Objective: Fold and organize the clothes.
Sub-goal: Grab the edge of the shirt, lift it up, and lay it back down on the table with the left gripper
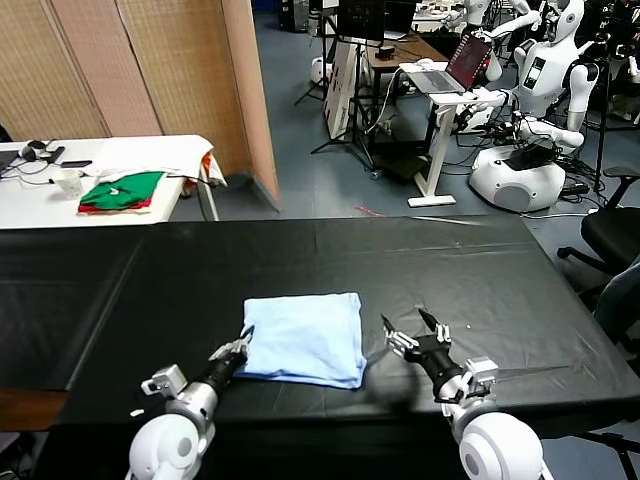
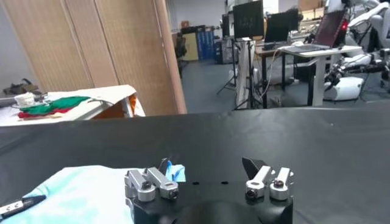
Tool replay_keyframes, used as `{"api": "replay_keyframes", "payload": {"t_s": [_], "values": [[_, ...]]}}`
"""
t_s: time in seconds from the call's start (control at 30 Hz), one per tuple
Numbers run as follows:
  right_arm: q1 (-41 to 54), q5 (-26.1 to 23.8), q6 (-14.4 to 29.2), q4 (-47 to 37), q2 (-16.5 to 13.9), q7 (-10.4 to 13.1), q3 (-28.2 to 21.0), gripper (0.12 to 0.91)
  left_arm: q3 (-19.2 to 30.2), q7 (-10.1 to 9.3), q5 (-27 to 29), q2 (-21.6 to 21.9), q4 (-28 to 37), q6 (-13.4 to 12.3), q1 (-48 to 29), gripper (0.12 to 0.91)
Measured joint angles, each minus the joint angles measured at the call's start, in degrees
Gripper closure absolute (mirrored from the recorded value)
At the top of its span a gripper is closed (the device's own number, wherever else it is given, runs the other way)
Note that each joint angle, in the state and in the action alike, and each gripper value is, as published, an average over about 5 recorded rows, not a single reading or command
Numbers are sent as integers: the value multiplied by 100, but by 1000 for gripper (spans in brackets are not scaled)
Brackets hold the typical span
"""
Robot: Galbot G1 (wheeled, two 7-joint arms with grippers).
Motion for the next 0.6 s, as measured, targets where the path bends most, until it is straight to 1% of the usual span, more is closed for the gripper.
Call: {"api": "replay_keyframes", "payload": {"t_s": [0.2,0.33,0.43,0.6], "values": [[-32,0,39,-29,2,-3,54,118,-134,41,1405,397,-290,-120,91,851],[-54,1,59,-55,14,-16,60,118,-336,37,2024,837,-465,-195,172,851],[-47,7,53,-61,30,-22,50,118,-547,17,2205,1243,-556,-194,235,851],[10,37,41,-75,52,-20,25,118,-1049,-17,2044,2069,-630,-110,388,851]]}}
